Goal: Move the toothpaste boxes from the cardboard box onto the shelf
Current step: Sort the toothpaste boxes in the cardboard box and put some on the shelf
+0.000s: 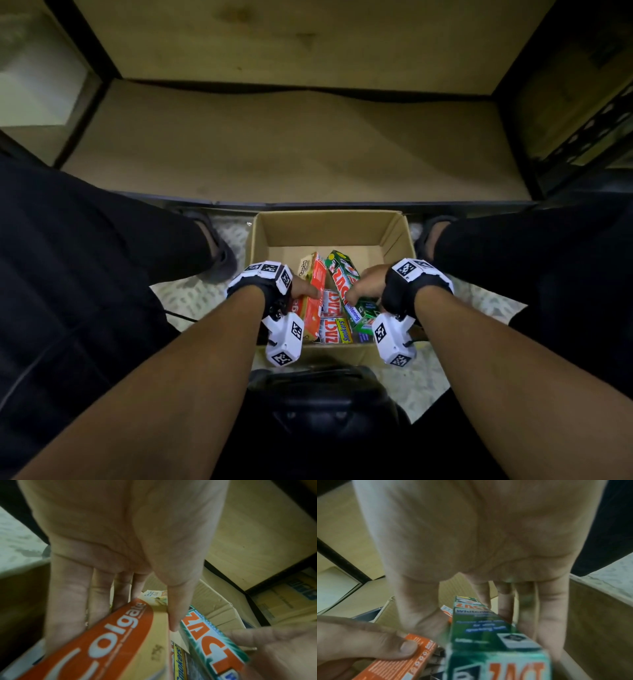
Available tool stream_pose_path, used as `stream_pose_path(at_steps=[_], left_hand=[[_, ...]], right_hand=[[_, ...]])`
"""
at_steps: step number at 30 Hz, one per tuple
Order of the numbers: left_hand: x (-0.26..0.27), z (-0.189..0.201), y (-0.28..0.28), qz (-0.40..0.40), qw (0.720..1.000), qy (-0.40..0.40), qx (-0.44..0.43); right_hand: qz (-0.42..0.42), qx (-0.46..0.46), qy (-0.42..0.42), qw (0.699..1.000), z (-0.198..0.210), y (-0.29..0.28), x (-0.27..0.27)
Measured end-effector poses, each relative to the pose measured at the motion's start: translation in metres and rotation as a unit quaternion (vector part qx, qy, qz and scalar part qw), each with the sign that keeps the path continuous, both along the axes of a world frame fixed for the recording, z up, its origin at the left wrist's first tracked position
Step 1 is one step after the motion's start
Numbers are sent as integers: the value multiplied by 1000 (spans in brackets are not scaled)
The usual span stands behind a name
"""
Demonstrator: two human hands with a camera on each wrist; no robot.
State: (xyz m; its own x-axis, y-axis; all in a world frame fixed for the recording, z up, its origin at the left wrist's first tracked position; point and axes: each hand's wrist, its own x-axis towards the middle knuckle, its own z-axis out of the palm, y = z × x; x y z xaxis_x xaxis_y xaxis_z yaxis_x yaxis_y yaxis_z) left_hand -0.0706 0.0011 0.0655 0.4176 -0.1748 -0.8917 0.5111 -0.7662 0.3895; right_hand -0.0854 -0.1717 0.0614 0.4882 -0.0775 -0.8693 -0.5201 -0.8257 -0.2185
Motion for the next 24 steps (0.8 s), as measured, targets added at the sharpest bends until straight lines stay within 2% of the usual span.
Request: stream_pose_path(at_steps=[4,7,10,13,16,21,24], left_hand=[[2,1,-2,30,999,-10,1],[-2,-4,-8,41,999,-33,0],[4,-27,-5,96,993,-61,9],[12,-54,4,140,987,-78,11],[12,-37,6,177,981,-80,-24],[18,-20,9,171,974,-133,-72],[21,-3,11,179,965,-178,-74]], right_hand=[[-77,34,6,996,-19,5,7],[-140,47,-7,989,-16,15,6],[-178,49,-23,983,-13,17,5],[-227,94,-25,969,-13,18,4],[-272,136,-26,952,-12,15,3],[-260,136,-85,952,-17,6,8],[-259,138,-134,947,18,9,5]])
